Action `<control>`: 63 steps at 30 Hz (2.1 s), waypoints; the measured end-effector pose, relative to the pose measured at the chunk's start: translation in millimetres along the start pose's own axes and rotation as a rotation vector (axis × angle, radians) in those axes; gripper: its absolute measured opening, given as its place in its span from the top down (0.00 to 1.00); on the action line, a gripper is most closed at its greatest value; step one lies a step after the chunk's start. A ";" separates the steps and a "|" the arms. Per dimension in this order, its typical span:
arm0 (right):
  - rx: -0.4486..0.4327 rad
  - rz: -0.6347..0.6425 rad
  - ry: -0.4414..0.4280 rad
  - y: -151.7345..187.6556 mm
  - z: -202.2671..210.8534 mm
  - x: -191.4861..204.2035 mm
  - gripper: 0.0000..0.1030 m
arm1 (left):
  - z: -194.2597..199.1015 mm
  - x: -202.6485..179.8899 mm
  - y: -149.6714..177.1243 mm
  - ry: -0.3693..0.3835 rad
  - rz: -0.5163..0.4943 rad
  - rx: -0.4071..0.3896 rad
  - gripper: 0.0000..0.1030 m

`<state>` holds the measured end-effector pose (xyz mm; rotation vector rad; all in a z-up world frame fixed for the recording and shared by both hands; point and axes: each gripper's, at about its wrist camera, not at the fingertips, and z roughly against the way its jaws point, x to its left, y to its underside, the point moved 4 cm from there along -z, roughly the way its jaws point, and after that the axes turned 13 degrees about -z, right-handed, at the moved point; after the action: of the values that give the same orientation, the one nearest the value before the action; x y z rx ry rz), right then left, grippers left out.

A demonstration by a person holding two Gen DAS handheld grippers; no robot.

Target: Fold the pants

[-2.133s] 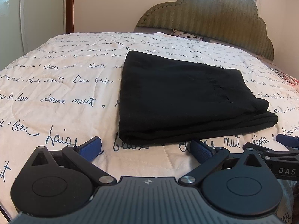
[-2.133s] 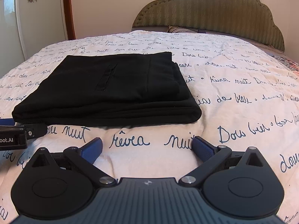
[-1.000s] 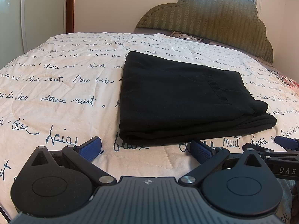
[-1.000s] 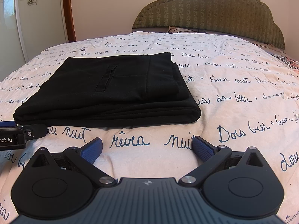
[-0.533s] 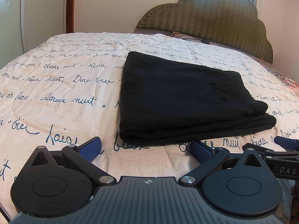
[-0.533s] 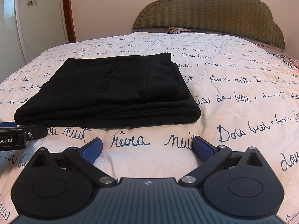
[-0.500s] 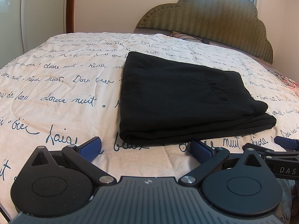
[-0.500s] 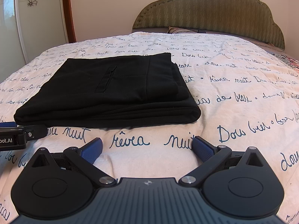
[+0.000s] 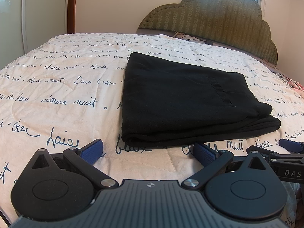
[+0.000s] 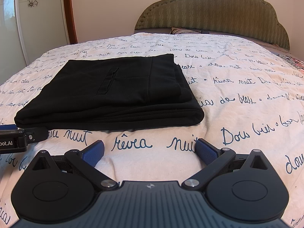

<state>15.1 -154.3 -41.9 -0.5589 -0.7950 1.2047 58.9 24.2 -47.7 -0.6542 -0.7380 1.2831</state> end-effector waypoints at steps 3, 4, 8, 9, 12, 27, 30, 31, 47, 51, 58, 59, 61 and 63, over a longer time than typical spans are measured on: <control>0.000 0.000 0.000 0.0 0.1 -0.2 0.00 | -0.1 0.1 0.1 0.000 0.000 0.000 0.00; 0.000 0.000 0.000 0.0 0.2 0.0 0.00 | -0.1 0.1 0.1 0.000 0.000 0.000 0.00; 0.000 -0.001 0.000 0.0 0.1 -0.1 0.00 | -0.2 0.3 0.2 0.001 0.000 0.000 0.00; 0.000 0.000 0.000 0.1 0.0 -0.5 0.00 | -0.2 0.4 0.2 0.000 -0.001 0.000 0.00; 0.000 -0.001 -0.001 0.1 0.0 -0.2 0.00 | -0.3 0.7 0.3 0.001 0.000 0.000 0.00; 0.000 -0.001 -0.001 -0.3 0.7 0.2 0.00 | -0.7 1.1 0.5 0.001 0.000 0.000 0.00; 0.000 -0.002 -0.001 -0.3 0.7 0.4 0.00 | -0.8 1.4 0.6 0.002 0.002 0.000 0.00; 0.000 -0.001 -0.001 -0.3 0.7 0.6 0.00 | -0.8 1.1 0.3 0.003 0.002 0.001 0.00; 0.000 -0.002 -0.001 -0.2 0.2 0.4 0.00 | -7.2 -6.9 -5.0 -0.036 -0.047 0.042 0.00; 0.000 -0.001 0.000 -0.2 0.0 0.5 0.00 | -6.0 -6.7 -4.0 -0.033 -0.047 0.038 0.00; -0.001 -0.002 -0.001 -0.4 0.1 0.6 0.00 | -1.7 -2.5 -2.0 -0.024 -0.025 0.007 0.00; -0.001 -0.002 -0.001 -0.4 0.1 0.5 0.00 | -1.1 -0.7 -1.7 -0.035 -0.011 0.005 0.00; -0.001 -0.002 -0.001 -0.5 0.2 0.7 0.00 | -1.1 1.8 -1.6 -0.049 0.007 0.009 0.00; -0.001 -0.003 -0.001 -0.6 0.3 0.9 0.00 | -1.2 1.5 -1.6 -0.064 0.004 0.014 0.00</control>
<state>15.3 -153.6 -41.1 -0.5577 -0.7967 1.2025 61.0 25.3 -47.0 -0.6060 -0.7793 1.3170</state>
